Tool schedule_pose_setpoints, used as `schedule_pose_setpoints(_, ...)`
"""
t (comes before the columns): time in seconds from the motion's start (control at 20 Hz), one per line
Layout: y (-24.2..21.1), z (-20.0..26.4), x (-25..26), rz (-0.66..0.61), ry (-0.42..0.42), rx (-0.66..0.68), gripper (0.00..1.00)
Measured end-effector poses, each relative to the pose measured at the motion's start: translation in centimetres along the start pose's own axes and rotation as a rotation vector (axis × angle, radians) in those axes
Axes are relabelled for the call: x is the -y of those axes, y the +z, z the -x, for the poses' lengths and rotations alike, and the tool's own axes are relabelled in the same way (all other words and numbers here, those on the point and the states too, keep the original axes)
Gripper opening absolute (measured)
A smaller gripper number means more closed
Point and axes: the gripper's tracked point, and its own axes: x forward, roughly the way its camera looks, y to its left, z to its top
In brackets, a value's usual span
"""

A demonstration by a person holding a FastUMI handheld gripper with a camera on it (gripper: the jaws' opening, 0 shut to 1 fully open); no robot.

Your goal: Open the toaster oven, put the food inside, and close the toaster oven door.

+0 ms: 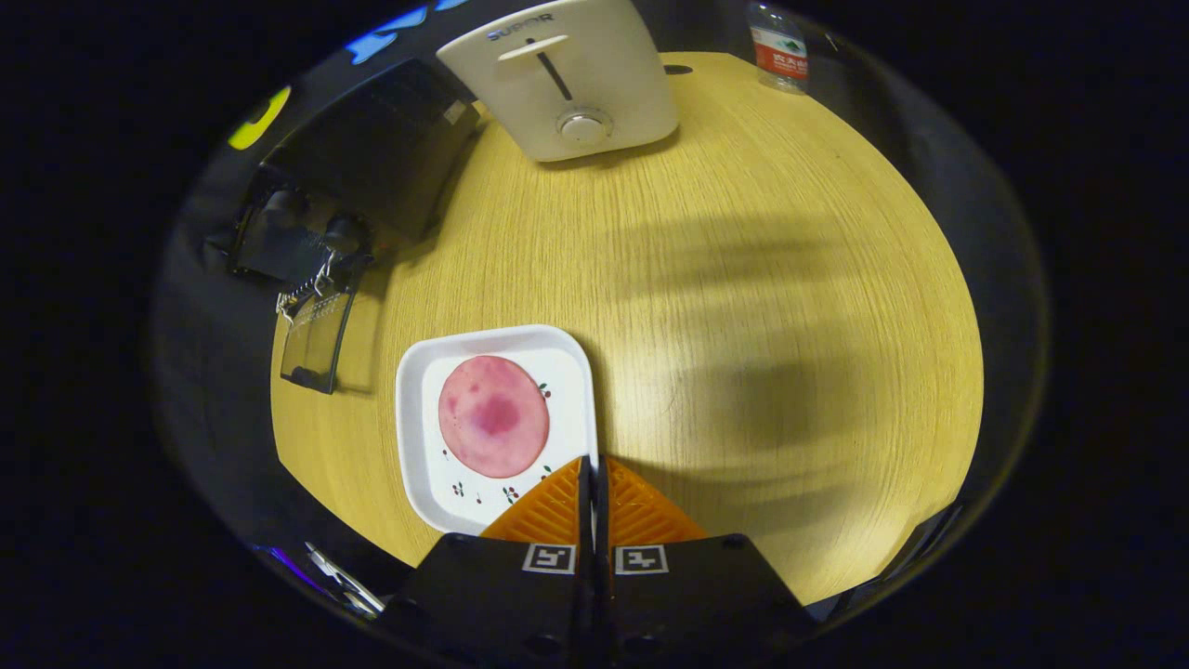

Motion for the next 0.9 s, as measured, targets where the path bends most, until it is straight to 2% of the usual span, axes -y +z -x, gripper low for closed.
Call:
schedule_pose_setpoints(0.3, -0.5, 1.7, 0.3, -0.131, 0.104, 0.032, 0.01)
schedule_pose_setpoints(0.6, -0.2, 4.0, 0.3, -0.274, 0.164, 0.088, 0.01)
schedule_pose_setpoints(0.9, -0.6, 6.2, -2.7, -0.349, 0.213, 0.161, 0.02)
